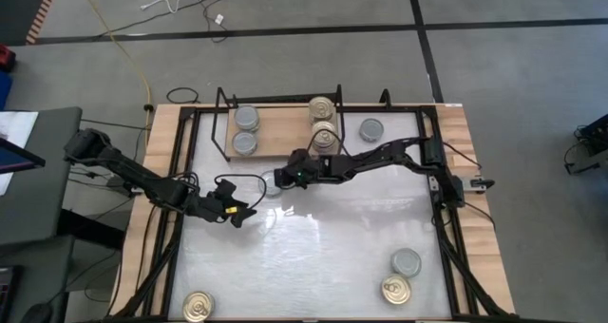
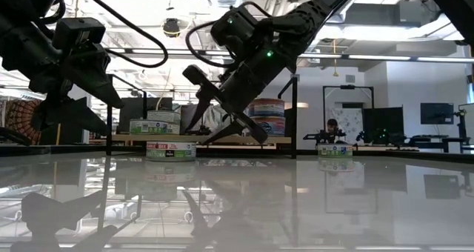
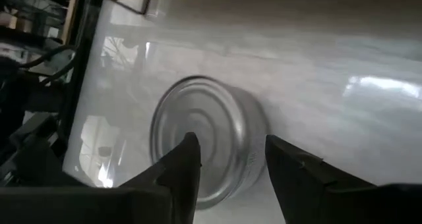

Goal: Stack canned seafood by type on shelf
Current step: Stack the green tuna can on top of the green tuna can on the shelf

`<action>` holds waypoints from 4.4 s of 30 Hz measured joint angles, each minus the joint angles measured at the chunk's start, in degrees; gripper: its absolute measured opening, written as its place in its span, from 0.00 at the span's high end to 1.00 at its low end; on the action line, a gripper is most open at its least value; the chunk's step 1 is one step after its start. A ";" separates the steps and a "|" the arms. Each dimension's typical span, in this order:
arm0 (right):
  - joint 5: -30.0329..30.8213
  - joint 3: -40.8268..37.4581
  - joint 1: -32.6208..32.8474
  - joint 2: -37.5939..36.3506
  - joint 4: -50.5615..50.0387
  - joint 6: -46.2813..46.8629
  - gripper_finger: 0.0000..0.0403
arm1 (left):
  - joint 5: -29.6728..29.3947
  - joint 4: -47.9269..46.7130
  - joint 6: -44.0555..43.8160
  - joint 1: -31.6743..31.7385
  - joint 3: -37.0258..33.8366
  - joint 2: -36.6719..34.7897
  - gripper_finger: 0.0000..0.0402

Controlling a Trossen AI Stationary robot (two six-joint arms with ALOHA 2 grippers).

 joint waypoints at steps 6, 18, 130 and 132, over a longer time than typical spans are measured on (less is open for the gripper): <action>3.12 0.00 -0.44 0.06 0.20 -3.64 0.56 | 0.00 0.00 -0.17 0.00 0.00 -0.02 0.37; -2.55 0.16 -0.11 3.64 2.78 -4.21 0.65 | 0.17 0.06 -1.53 0.00 0.00 -0.02 0.37; 7.79 -13.70 16.97 -9.25 0.80 5.00 0.71 | 1.60 4.88 -6.05 -1.60 11.54 20.00 0.37; 7.77 -13.72 16.63 -8.92 0.64 4.95 0.71 | 1.60 4.89 -6.03 -1.60 11.54 20.00 0.37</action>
